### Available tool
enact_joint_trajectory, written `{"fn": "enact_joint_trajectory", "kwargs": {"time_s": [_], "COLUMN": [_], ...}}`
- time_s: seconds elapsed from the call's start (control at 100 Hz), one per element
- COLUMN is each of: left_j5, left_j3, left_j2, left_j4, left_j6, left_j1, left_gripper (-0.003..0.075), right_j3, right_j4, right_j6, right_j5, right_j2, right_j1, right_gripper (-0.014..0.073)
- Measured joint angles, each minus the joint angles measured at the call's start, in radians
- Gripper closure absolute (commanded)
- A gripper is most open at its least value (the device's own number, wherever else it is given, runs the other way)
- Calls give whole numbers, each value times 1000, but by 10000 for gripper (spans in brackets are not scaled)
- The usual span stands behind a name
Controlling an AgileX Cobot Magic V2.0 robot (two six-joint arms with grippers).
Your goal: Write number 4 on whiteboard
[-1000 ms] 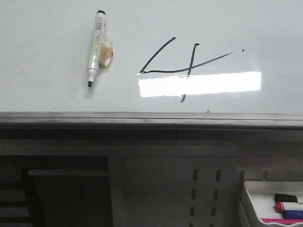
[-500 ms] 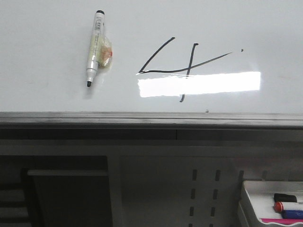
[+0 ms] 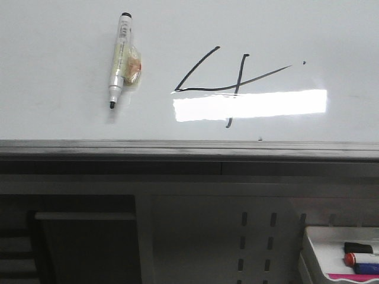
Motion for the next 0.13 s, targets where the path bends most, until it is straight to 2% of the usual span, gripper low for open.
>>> {"fn": "enact_joint_trajectory", "kwargs": {"time_s": [0.13], "left_j5": [0], "left_j3": [0], "left_j2": [0], "left_j4": [0], "left_j6": [0], "left_j1": [0], "left_gripper": [741], "right_j3": [0], "right_j4": [0], "right_j6": [0], "right_j5": [2], "right_j2": [0], "right_j1": [0], "right_gripper": [633]}}
